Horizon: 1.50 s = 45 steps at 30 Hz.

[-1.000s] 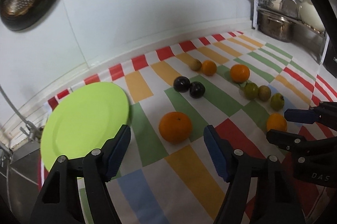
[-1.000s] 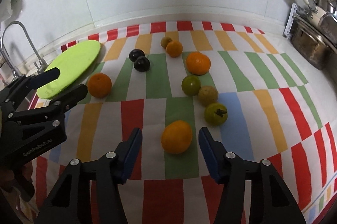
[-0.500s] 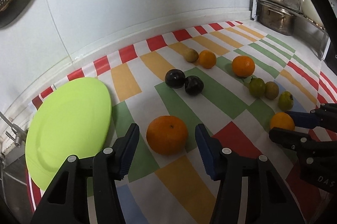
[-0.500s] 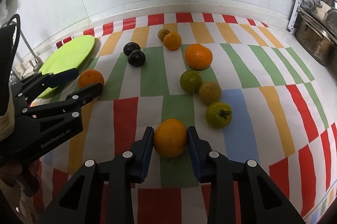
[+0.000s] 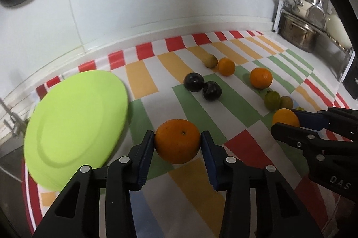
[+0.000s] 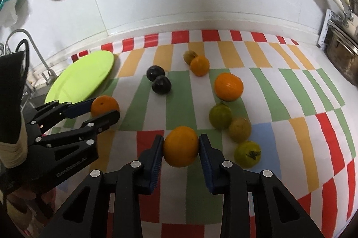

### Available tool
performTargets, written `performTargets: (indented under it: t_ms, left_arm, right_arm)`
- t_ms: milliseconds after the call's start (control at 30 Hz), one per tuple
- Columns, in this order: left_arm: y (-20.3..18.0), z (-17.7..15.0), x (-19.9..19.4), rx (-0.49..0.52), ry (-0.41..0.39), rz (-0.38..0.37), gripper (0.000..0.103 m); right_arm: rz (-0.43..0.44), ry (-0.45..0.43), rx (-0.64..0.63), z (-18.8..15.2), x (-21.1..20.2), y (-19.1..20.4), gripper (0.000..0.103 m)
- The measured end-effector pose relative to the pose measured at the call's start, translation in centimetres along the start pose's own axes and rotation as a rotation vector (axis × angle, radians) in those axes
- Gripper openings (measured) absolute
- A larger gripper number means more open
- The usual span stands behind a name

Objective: Organize fruits
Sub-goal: 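Carry both held mandarins over the light-green plate with both tools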

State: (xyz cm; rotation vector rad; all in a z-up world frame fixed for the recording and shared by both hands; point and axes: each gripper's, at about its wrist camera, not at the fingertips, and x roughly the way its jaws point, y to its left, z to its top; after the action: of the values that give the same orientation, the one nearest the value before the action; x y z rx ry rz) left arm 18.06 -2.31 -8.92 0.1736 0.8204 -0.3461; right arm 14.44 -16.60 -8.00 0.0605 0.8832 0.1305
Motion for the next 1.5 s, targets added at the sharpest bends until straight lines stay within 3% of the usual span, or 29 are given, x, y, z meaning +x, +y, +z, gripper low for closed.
performTargets:
  t_ms: [267, 767, 1167, 1500]
  left_arm:
    - [1.2, -0.6, -3.0, -0.067, -0.029, 0.033, 0.042]
    - [5.1, -1.8, -6.9, -0.177, -0.097, 0.161, 0.041]
    - [9.9, -1.9, -7.1, -0.220, -0.127, 0.250, 0.041]
    - [12.5, -2.3, -5.3, -0.239, -0.107, 0.277, 0.041]
  right_arm:
    - [0.036, -0.037, -0.054, 0.4, -1.2, 1.6, 0.033]
    - [0.160, -0.125, -0.189, 2.2, -2.2, 6.6, 0.033]
    - [0.258, -0.180, -0.248, 5.4, -0.4, 11.7, 0.033]
    - [0.312, -0.140, -0.275, 6.6, 3.3, 14.3, 0.033]
